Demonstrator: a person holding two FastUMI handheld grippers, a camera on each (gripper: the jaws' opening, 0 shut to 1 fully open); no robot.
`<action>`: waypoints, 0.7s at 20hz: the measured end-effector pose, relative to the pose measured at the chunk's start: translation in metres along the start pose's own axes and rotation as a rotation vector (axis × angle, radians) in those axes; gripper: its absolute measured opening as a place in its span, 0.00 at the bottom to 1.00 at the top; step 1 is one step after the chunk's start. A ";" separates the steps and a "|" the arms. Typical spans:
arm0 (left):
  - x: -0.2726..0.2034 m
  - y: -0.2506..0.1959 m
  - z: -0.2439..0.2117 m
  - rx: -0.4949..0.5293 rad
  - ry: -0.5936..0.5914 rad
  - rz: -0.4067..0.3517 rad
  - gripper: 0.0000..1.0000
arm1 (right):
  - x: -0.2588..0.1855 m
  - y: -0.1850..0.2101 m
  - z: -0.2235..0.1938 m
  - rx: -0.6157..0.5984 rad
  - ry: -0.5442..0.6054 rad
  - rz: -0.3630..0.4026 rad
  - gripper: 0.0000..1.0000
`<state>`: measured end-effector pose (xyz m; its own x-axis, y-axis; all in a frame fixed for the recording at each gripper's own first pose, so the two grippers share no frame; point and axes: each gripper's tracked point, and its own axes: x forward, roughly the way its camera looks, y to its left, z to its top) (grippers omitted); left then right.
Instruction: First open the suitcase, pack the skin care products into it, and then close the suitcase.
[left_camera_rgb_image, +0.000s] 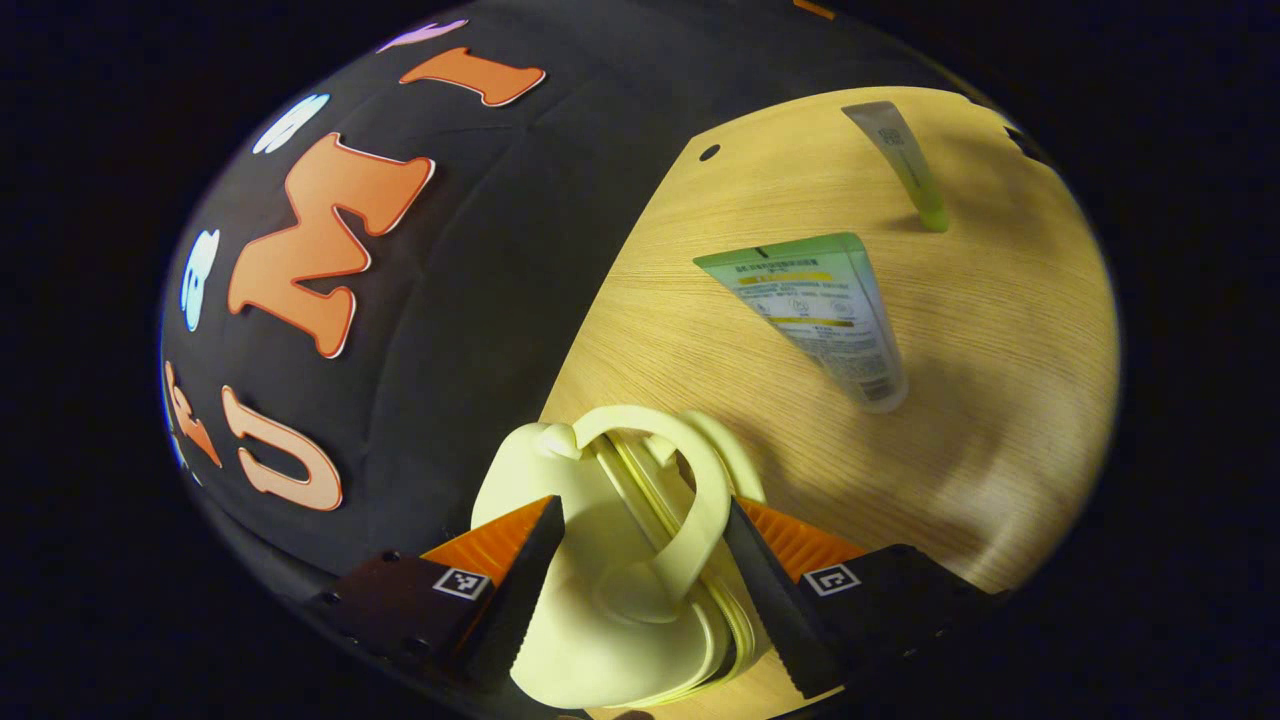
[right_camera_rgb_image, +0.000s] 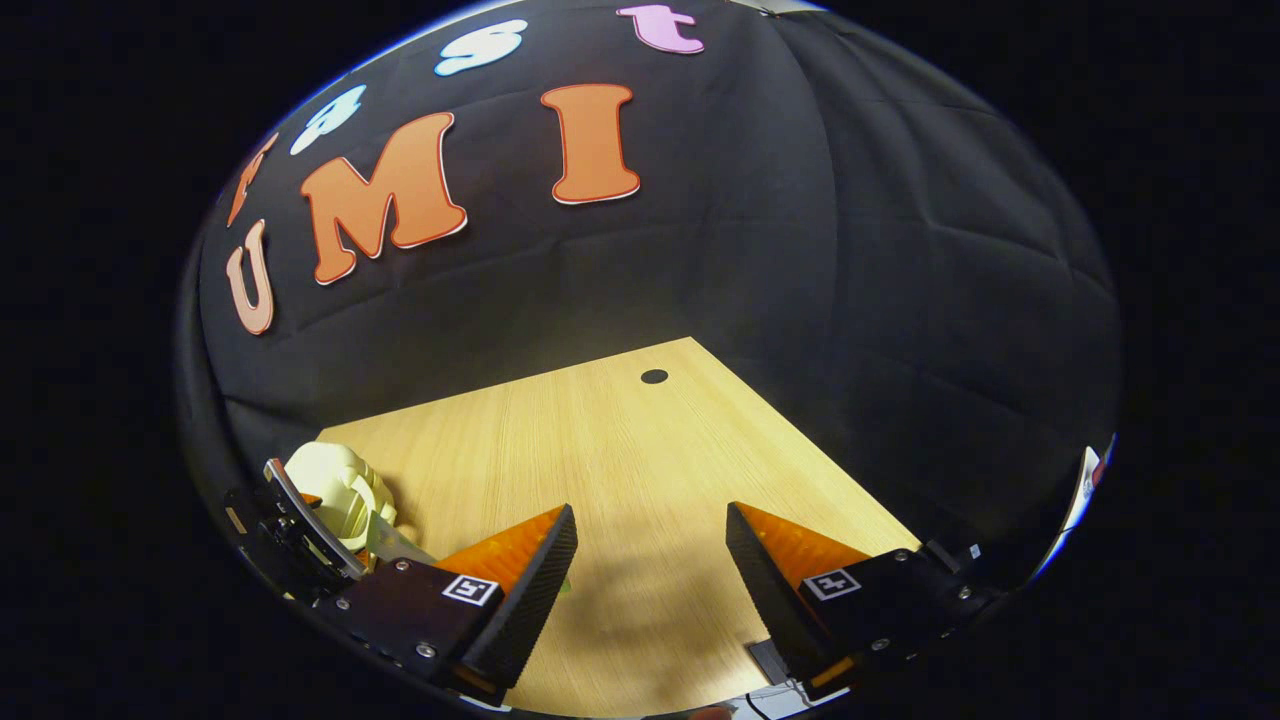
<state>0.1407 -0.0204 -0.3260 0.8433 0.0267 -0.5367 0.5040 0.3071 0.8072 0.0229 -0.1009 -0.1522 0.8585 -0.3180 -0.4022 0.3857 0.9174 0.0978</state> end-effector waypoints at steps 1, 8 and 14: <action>0.003 -0.001 0.002 0.008 0.001 -0.007 0.98 | 0.001 0.001 0.000 0.000 0.002 0.002 0.95; 0.018 -0.034 0.004 -0.004 0.075 -0.147 0.12 | 0.000 0.017 0.000 -0.006 0.009 0.039 0.95; -0.008 -0.007 0.035 -0.425 0.057 -0.264 0.12 | -0.004 0.029 0.014 -0.010 -0.025 0.061 0.95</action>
<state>0.1370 -0.0563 -0.3190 0.6800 -0.0561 -0.7311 0.5682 0.6705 0.4771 0.0352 -0.0761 -0.1345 0.8886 -0.2673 -0.3728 0.3292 0.9375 0.1126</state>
